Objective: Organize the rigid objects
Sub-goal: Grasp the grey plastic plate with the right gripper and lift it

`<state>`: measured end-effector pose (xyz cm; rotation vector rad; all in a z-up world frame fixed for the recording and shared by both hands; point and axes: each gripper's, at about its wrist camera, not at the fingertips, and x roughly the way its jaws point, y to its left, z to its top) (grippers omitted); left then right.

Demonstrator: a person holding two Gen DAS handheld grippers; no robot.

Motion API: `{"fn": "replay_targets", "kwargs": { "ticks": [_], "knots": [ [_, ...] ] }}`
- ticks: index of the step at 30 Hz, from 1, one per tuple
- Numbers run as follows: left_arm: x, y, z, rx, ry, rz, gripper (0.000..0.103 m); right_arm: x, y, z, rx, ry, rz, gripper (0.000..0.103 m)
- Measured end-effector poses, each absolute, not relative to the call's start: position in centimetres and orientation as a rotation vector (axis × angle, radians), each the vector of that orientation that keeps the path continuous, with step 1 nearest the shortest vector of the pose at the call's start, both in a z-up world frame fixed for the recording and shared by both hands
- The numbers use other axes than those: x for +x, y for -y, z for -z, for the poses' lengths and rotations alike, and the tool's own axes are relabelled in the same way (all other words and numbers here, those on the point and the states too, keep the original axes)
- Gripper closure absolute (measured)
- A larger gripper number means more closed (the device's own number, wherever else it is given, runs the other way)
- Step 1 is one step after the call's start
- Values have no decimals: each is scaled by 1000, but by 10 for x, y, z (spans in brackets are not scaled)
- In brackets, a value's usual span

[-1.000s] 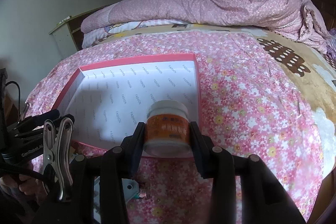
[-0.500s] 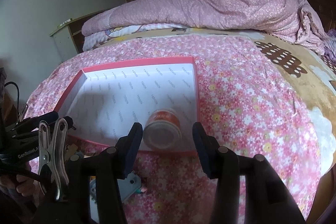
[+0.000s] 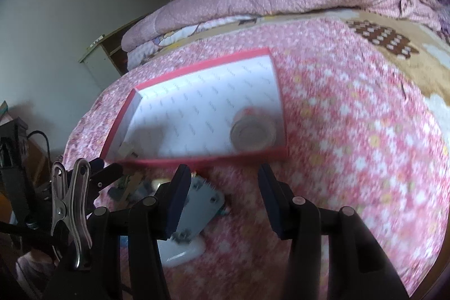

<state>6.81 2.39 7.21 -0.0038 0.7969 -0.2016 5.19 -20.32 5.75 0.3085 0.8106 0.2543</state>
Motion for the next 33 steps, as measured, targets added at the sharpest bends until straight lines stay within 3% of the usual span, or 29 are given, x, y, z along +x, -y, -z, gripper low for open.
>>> {"fn": "replay_targets", "kwargs": {
  "ticks": [22,24,31,33],
  "knots": [
    [32,-32,-58,-48,-803,226,42,42,160,-34,253,-938,-286,52],
    [32,-32,-57,-46,-798,207,49,42,158,-33,252,-939,-268,52],
    [32,-27,-54,-47,-804,246,55,47,159,-30,283,-943,-254,52],
    [33,-25,-51,-48,-806,242,65,47,159,-30,282,-936,-253,53]
  ]
}}
